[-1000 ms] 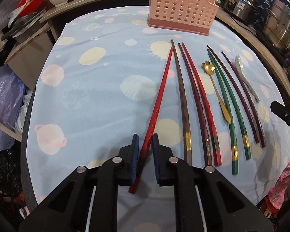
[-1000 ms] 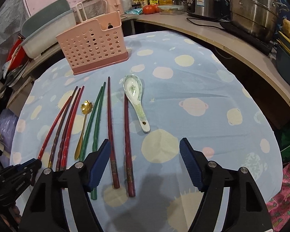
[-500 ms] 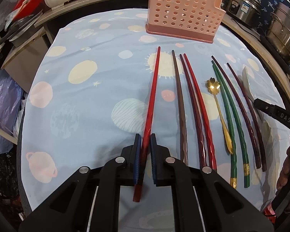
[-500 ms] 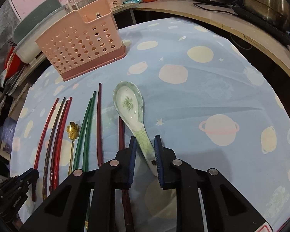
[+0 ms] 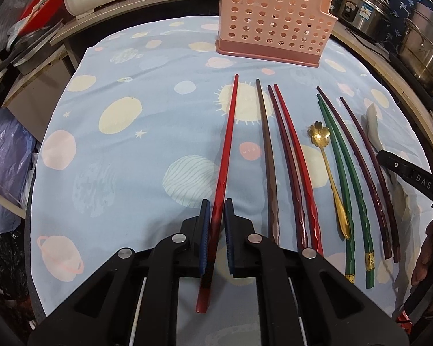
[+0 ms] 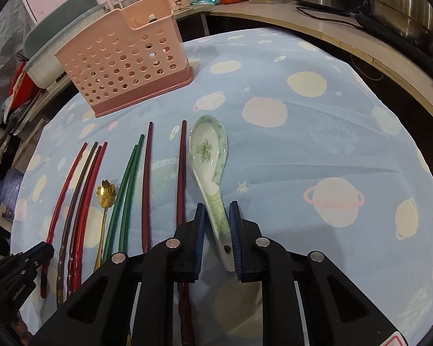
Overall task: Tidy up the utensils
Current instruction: 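Lift and carry the red chopstick and white spoon over the pink holder with both tools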
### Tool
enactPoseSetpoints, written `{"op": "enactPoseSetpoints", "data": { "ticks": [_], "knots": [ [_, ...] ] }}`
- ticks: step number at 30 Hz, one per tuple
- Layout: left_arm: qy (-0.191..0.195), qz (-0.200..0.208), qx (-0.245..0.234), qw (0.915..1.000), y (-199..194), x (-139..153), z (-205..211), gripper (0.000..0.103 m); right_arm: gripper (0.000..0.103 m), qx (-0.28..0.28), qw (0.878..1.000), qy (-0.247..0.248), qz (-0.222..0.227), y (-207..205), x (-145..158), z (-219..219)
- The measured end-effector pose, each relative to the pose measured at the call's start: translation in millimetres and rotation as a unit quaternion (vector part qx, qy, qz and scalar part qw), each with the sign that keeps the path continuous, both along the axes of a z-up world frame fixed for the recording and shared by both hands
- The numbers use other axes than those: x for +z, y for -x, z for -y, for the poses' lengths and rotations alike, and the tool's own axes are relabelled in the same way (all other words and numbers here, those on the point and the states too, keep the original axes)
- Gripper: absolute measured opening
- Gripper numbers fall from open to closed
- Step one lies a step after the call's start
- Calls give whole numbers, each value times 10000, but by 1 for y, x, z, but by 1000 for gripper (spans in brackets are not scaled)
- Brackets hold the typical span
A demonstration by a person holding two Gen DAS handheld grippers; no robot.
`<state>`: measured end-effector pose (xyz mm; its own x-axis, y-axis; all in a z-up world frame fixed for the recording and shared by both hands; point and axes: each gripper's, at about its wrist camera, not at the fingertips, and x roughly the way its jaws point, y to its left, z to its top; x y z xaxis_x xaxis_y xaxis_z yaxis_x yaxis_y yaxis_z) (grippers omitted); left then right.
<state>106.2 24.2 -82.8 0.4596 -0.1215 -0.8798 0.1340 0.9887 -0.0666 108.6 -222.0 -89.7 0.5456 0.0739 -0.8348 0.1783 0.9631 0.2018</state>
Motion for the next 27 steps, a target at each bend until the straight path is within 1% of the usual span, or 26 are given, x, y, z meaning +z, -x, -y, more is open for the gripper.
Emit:
{"op": "enactPoseSetpoints", "data": {
  "ticks": [2,5,8,12,20,27],
  "knots": [
    [7,-16,-28,10000,0,1,0,10,12,12,10000,-36,-24,3,1,0],
    [44,-33,-79,10000,5,2,1,8,11,5,10000,-41,-23,10,4,0],
    [113,-46,-93,9999,10,4,0,7,11,15,10000,10,55,21,11,-1],
    [202,24,-89,9998,20,14,-3,7,10,-12,9998,-46,207,35,24,2],
    [357,379,-66,9986,37,51,-10,7,7,-33,9980,-133,612,57,61,5],
    [476,784,-76,9958,38,89,-13,7,5,48,9957,-171,909,57,90,1]
  ]
}}
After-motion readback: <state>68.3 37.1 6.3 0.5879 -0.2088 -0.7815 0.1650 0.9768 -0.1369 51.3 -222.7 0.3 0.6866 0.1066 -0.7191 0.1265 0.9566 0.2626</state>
